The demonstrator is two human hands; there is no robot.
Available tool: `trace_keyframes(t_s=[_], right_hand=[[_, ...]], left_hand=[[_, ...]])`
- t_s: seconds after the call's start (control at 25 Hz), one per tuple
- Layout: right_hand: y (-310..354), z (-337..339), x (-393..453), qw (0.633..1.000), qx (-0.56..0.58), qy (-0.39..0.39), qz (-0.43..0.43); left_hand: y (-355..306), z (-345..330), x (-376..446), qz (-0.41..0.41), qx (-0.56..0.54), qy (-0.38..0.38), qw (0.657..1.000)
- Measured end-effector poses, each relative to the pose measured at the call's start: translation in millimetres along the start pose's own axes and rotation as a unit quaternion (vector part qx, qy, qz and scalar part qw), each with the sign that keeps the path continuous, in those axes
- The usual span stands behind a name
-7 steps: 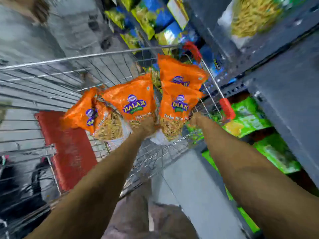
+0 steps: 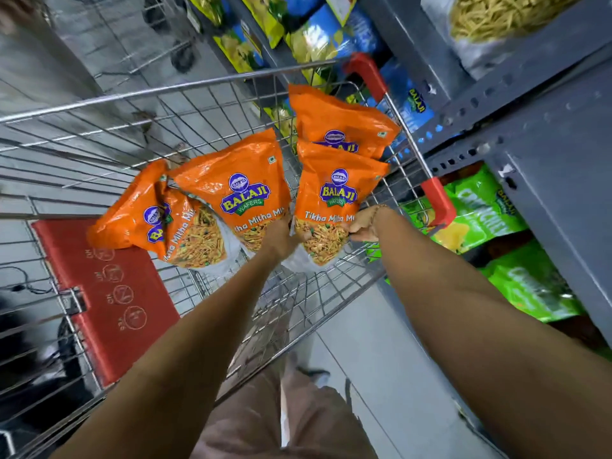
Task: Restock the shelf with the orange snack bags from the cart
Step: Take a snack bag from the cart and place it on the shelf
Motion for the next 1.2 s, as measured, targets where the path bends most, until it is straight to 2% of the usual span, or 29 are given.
trace_keyframes(t_s=[0.08, 0.12, 0.16, 0.24, 0.32, 0.4, 0.52, 0.64, 0.72, 0.8, 0.92, 1.04, 1.2], right_hand=[[9.2, -8.3, -20.2, 0.994, -0.095, 0.045, 0.010], [14.0, -12.0, -35.4, 0.995, -0.065, 0.076, 0.005], [21.8, -10.7, -57.8, 0.995, -0.062, 0.074, 0.024], [45.6, -0.6, -101.7, 0.984, -0.093, 0.029, 0.150], [58.6, 13.0, -150.1, 0.964, 0.013, -0.003, 0.264], [61.4, 35.6, -208.1, 0.930, 0.078, -0.039, 0.358], [45.6, 81.0, -297.5, 0.870, 0.101, -0.101, 0.473], [2.6, 141.9, -365.2, 0.812, 0.210, -0.118, 0.532], [-27.1, 180.7, -390.6, 0.787, 0.257, -0.129, 0.547], [-67.0, 228.9, -409.8, 0.764, 0.291, -0.175, 0.548], [-115.1, 302.3, -415.5, 0.735, 0.335, -0.248, 0.535], [-142.1, 371.9, -403.5, 0.711, 0.391, -0.288, 0.509], [-139.7, 442.2, -377.4, 0.700, 0.406, -0.313, 0.497]], left_hand=[[-5.7, 14.5, -7.8, -0.008, -0.014, -0.021, 1.000], [-11.5, 24.6, -14.0, -0.021, -0.010, -0.030, 0.999], [-19.9, 35.2, -21.6, -0.041, -0.007, -0.034, 0.999], [-47.0, 65.1, -41.9, -0.081, -0.002, -0.049, 0.996], [-70.1, 93.7, -60.7, -0.104, -0.023, -0.054, 0.993], [-99.1, 119.0, -79.1, -0.142, -0.027, -0.059, 0.988], [-168.0, 128.2, -111.2, -0.218, -0.026, -0.050, 0.974], [-254.8, 89.5, -148.8, -0.322, -0.015, 0.016, 0.947], [-296.9, 59.7, -163.5, -0.375, -0.005, 0.048, 0.926], [-340.6, 17.7, -171.1, -0.427, 0.009, 0.084, 0.901], [-411.7, -50.5, -178.4, -0.488, 0.051, 0.098, 0.866], [-471.4, -123.2, -152.6, -0.464, 0.020, 0.154, 0.872], [-523.4, -190.5, -104.2, -0.414, 0.013, 0.182, 0.892]])
Point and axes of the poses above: each hand's wrist, its own x-axis towards the middle knuckle, its own z-axis out of the back of the hand, y = z × x, the point moved 8 cm from there along x, towards the middle knuckle, and after that the axes turned 10 degrees about x, right-handed, at the moved point
